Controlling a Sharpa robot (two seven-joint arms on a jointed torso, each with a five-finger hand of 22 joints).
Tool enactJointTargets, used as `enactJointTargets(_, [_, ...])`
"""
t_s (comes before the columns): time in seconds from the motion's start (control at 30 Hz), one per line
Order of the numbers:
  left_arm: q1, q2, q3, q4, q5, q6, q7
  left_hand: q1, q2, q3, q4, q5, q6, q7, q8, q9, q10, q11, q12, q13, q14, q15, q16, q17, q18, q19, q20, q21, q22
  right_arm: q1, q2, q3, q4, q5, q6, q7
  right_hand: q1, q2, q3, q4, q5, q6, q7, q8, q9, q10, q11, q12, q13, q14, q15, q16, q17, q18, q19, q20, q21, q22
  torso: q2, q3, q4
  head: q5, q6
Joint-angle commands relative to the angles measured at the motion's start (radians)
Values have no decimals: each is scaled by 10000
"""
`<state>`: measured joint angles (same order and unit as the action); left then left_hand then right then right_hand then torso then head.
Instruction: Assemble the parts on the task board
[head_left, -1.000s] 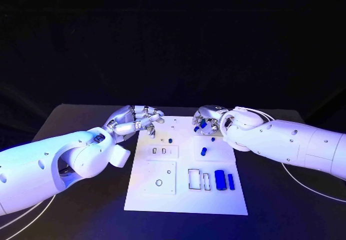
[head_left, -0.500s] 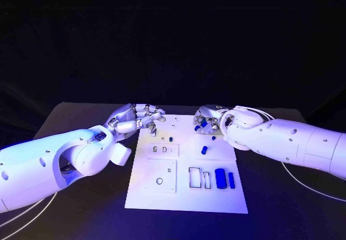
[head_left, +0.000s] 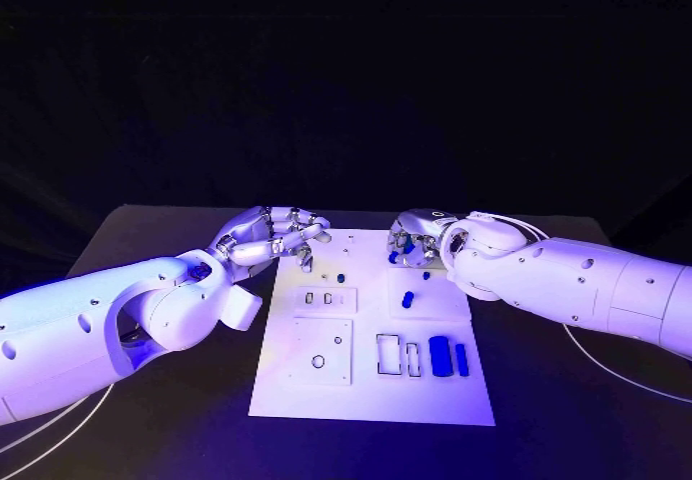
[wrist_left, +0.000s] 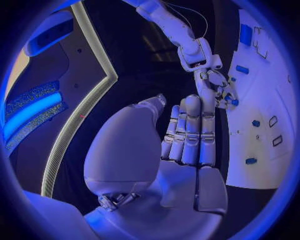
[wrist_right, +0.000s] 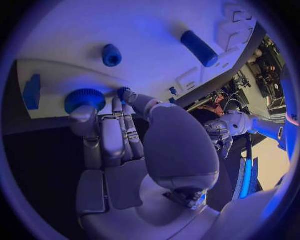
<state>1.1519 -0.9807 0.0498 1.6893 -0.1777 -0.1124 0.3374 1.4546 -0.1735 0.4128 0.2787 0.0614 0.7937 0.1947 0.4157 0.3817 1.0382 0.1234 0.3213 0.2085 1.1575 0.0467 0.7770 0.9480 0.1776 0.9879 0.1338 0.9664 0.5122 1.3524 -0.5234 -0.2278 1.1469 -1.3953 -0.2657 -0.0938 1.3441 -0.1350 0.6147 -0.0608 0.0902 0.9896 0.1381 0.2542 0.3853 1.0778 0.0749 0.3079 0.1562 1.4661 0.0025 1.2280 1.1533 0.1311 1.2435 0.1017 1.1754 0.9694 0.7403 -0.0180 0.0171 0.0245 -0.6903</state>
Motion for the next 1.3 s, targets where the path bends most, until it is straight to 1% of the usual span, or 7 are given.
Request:
enactJointTargets(0.03, [15, 11, 8, 30, 8, 208, 33, -98, 26, 35, 17, -39, -70, -7, -43, 12, -78, -8, -69, 5, -68, 18, 49, 6, 53, 17, 57, 44, 11, -13, 31, -2, 5, -231, -159, -80, 121, 71, 81, -2, -44, 153, -9, 99, 94, 119, -28, 114, 37, 216, -112, 75, 19, -117, 80, -43, 76, 76, 5, -3, -11, -16, -7])
enactJointTargets(0.4, [31, 6, 8, 62, 6, 231, 36, -104, 25, 35, 20, -40, -82, 0, -52, 11, -92, -1, -78, 4, -86, 25, 50, 3, 54, 9, 64, 41, 8, -73, 183, -7, -126, -334, -238, -406, -200, 64, 70, 139, -127, 110, -20, 125, 263, -20, -18, 168, 62, 208, -108, 98, 2, -118, 20, -53, 60, 99, -4, -8, 14, -15, -63])
enactJointTargets(0.53, [37, -2, 8, 70, -2, 230, 53, -104, 25, 35, 20, -40, -82, 0, -52, 11, -92, -1, -78, 4, -86, 25, 50, 3, 54, 9, 64, 41, 8, -114, 230, -16, -193, -407, -195, -529, -320, -15, 119, 175, -124, -47, 26, 37, 300, -193, 40, 95, 14, 190, -61, 74, -46, -108, -34, -20, 3, 51, 0, -11, 14, 1, -88])
enactJointTargets(0.63, [39, 19, 8, 53, -15, 234, 62, -104, 26, 37, 20, -39, -89, 4, -58, 10, -100, 2, -83, 2, -102, 29, 49, 1, 54, 1, 69, 38, 6, -144, 266, -20, -235, -475, -167, -625, -372, -85, 157, 176, -133, -132, 55, -18, 324, -307, 80, 47, -19, 164, -31, 25, -116, -88, -104, 6, -77, -39, 3, -2, -14, 27, -103])
enactJointTargets(0.9, [39, 99, 7, -22, -29, 252, 67, -100, 32, 44, 18, -38, -100, 10, -67, 9, -114, 8, -91, 1, -127, 36, 46, -4, 55, -12, 77, 32, 3, -192, 334, -34, -286, -565, -161, -710, -574, -276, 235, 242, -176, -342, 138, -162, 375, -632, 192, -96, -130, 94, 62, -109, -298, -48, -247, 90, -260, -222, 40, -24, -37, -8, -148])
enactJointTargets(1.03, [38, 109, 7, -40, -30, 253, 66, -100, 32, 44, 18, -38, -100, 10, -67, 9, -114, 8, -91, 1, -127, 36, 46, -4, 55, -12, 77, 32, 3, -209, 346, -38, -281, -528, -164, -680, -750, -435, 209, 336, -250, -437, 165, -237, 409, -799, 240, -159, -202, 58, 107, -178, -392, -29, -307, 140, -364, -308, 24, -8, -28, -7, -172])
enactJointTargets(1.3, [38, 110, 7, -56, -31, 255, 60, -95, 37, 50, 15, -38, -108, 14, -73, 9, -122, 13, -97, 0, -148, 41, 43, -8, 55, -23, 83, 26, -1, -229, 368, -41, -277, -469, -173, -655, -852, -505, 174, 411, -271, -480, 180, -275, 431, -889, 262, -189, -243, 51, 128, -188, -416, -25, -311, 164, -400, -321, 5, -6, -27, 1, -189])
